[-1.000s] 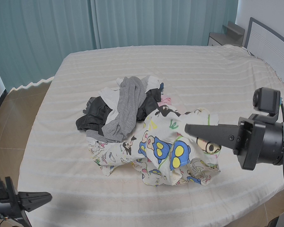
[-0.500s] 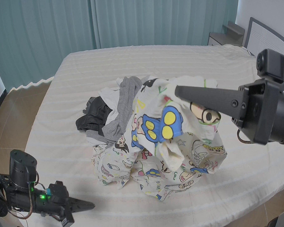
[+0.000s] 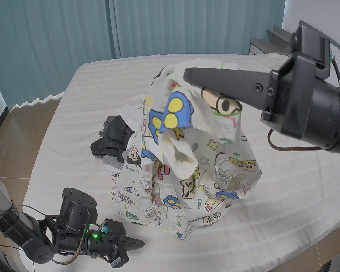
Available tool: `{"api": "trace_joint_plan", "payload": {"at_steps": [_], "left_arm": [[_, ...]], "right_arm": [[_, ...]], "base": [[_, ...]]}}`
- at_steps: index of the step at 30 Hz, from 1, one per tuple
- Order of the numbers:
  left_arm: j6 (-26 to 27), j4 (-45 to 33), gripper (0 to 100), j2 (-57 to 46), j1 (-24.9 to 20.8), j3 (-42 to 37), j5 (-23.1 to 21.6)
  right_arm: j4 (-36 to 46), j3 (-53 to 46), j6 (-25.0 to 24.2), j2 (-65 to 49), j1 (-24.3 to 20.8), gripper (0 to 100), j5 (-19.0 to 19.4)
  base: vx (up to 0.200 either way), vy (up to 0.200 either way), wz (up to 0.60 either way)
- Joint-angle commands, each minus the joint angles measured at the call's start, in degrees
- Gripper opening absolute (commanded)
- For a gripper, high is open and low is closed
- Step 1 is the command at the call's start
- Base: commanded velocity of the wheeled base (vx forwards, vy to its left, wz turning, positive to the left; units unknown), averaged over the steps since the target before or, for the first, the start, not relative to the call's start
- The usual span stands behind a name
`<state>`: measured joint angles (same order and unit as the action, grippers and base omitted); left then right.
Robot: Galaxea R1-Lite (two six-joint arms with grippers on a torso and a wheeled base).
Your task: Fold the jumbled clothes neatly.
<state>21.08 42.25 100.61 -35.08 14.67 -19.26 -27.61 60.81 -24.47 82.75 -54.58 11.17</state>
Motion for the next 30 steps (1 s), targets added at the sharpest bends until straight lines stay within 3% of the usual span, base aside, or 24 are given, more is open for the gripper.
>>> {"api": "trace_joint_plan", "payload": {"at_steps": [1,6,12,13,18,26,30], "left_arm": [[-3.1,4.8,0,9.6,-0.6,0.0,1.7],[-6.4,16.5,0,18.3,-0.7,0.0,6.7],[-20.8,32.7,0,25.1,-5.7,-0.1,11.3],[-23.9,36.3,0,27.3,-7.8,-0.2,15.1],[-28.1,45.0,0,34.0,-11.8,0.6,24.0],[-34.0,47.7,0,37.9,-14.6,4.9,34.0],[-36.0,47.7,0,38.5,-14.9,6.7,41.5]], "right_arm": [[-0.2,1.7,-0.1,1.9,0.0,0,-0.2],[-0.6,3.6,-0.4,2.5,0.1,0,-1.5],[-1.2,3.6,-0.5,2.5,0.2,0,-1.7],[-1.2,3.5,-0.6,2.5,0.2,0,-1.7],[-1.2,3.3,-0.7,2.8,0.3,0,-1.7],[-1.2,3.2,-0.7,2.8,0.3,0,-1.7],[-1.2,2.8,-0.8,2.7,0.4,0,-1.7]], "base": [[0.000,0.000,0.00],[0.000,0.000,0.00],[0.000,0.000,0.00],[0.000,0.000,0.00],[0.000,0.000,0.00],[0.000,0.000,0.00],[0.000,0.000,0.00]]}}
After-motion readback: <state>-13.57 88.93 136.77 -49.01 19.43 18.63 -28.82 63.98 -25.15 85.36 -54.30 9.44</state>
